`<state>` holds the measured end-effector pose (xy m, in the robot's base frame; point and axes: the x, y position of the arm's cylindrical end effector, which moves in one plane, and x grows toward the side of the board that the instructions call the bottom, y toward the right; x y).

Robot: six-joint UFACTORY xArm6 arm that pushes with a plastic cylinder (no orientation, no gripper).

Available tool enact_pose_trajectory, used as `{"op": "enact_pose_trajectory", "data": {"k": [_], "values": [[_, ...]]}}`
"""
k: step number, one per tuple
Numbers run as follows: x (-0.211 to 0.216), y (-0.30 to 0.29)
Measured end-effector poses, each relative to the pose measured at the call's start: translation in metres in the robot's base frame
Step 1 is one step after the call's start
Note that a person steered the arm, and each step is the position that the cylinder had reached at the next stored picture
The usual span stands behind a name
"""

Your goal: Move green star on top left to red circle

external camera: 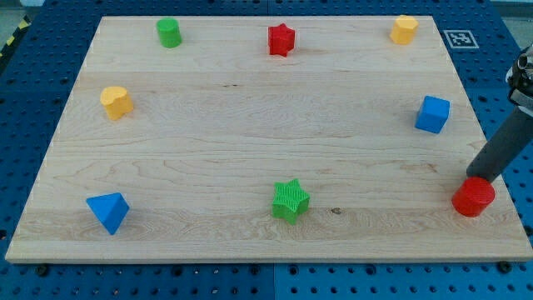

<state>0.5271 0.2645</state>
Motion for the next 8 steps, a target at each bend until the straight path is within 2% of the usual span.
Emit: {"op": "enact_pose_trajectory", "data": {"k": [2, 3, 4, 5, 7, 8], "values": [[0.001, 0.006], [-0.023, -0.012], [-0.041, -0.073], [-0.035, -0.149], [0.011, -0.334], [0.055, -0.369]]}}
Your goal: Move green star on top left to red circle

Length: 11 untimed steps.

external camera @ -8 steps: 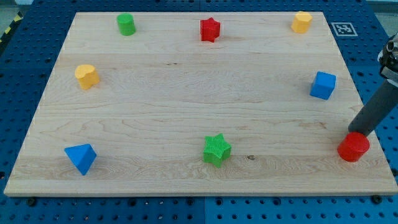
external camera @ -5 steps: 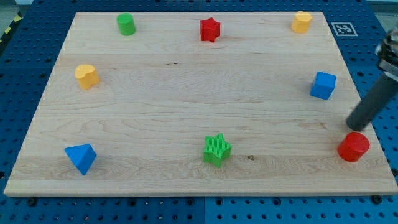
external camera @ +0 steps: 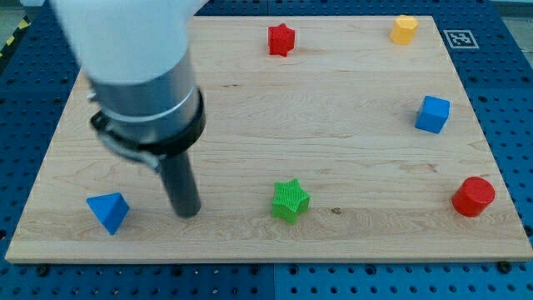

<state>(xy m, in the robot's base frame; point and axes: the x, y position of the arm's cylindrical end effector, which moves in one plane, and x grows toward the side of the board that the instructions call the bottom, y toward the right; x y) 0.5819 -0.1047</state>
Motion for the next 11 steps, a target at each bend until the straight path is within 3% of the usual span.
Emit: {"op": "enact_pose_trajectory", "data": {"k": [1, 3, 4, 5, 6, 7, 9, 10, 11], "values": [[0.014, 0.012], [-0.045, 0.098], [-0.044, 0.089], [-0.037, 0.037], [-0.009, 0.034], [0.001, 0.079], [-0.054, 0.201], [-0.055, 0.209], [-0.046, 0.168]]}}
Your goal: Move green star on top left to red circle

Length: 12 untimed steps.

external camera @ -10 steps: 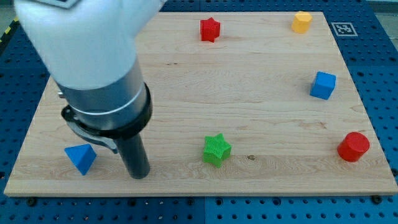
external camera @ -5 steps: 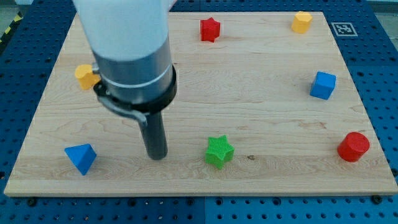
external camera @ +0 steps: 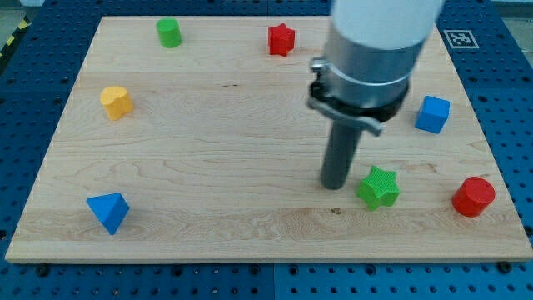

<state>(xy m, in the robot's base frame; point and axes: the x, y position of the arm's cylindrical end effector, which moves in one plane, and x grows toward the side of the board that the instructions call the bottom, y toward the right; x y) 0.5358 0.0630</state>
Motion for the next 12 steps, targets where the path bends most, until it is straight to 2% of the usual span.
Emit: {"op": "enact_pose_trajectory", "data": {"k": [1, 3, 6, 8, 9, 11, 12], "values": [[0.009, -0.017], [0.010, 0.042], [0.023, 0.035], [-0.015, 0.101], [-0.018, 0.099], [0.012, 0.082], [0.000, 0.103]]}}
